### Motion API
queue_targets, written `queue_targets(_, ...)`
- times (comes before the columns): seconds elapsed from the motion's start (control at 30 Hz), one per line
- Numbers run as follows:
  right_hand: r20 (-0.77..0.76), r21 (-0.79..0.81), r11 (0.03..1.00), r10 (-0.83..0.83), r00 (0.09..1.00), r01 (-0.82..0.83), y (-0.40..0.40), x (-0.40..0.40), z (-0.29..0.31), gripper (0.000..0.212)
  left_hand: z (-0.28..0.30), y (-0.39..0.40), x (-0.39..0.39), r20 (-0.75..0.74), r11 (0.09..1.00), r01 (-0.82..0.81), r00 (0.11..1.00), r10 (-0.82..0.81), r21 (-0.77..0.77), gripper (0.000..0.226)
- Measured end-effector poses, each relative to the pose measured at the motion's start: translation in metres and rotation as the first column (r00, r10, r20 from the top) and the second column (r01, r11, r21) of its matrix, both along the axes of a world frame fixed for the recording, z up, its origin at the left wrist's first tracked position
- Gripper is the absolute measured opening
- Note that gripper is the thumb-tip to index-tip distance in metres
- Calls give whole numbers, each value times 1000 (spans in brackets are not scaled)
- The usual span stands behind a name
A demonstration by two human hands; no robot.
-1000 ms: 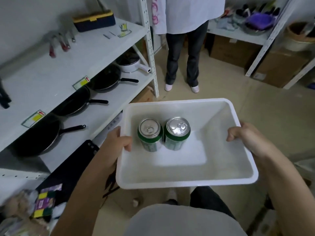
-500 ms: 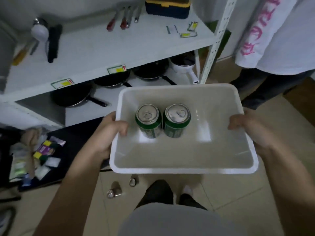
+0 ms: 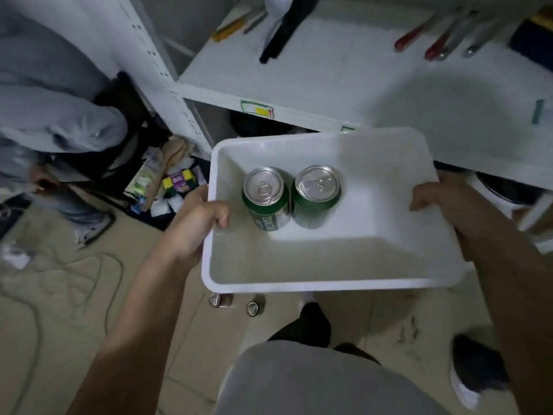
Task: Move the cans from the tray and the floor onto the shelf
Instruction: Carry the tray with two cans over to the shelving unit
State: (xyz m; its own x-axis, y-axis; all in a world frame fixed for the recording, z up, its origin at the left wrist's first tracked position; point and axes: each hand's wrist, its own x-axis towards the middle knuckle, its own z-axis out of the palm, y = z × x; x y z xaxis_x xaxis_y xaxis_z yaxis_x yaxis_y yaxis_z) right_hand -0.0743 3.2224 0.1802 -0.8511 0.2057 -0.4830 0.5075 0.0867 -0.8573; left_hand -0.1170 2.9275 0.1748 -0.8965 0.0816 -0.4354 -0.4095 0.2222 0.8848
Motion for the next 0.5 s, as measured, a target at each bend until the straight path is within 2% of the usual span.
queue_targets(0.07, -1, -34, 995, 94, 996, -94, -8, -42, 1, 29, 0, -12, -15, -27, 996, -86, 996, 86, -4, 28)
queue_targets(0.2, 30, -49, 956, 292, 956, -290, -35, -111, -4, 29, -3, -36, -29, -19, 966, -256, 966, 257, 17, 14)
queue_targets(0.23, 35, -45, 938, 345, 938, -344, -43, -127, -6, 29, -7, -44, -31, -12, 949, -315, 949, 315, 6, 16)
queue_targets(0.37, 65, -60, 843, 537, 841, -534, -84, -191, -23, 32, -33, -69, -33, 67, 850, -525, 848, 526, -33, 50)
queue_targets(0.43, 87, -28, 783, 621, 779, -621, -106, -222, -37, 29, -46, -77, -34, 113, 806, -589, 799, 591, -55, 53)
queue_targets(0.5, 118, -4, 720, 689, 715, -693, -124, -251, -55, 28, -62, -82, -38, 145, 769, -634, 756, 638, -78, 47)
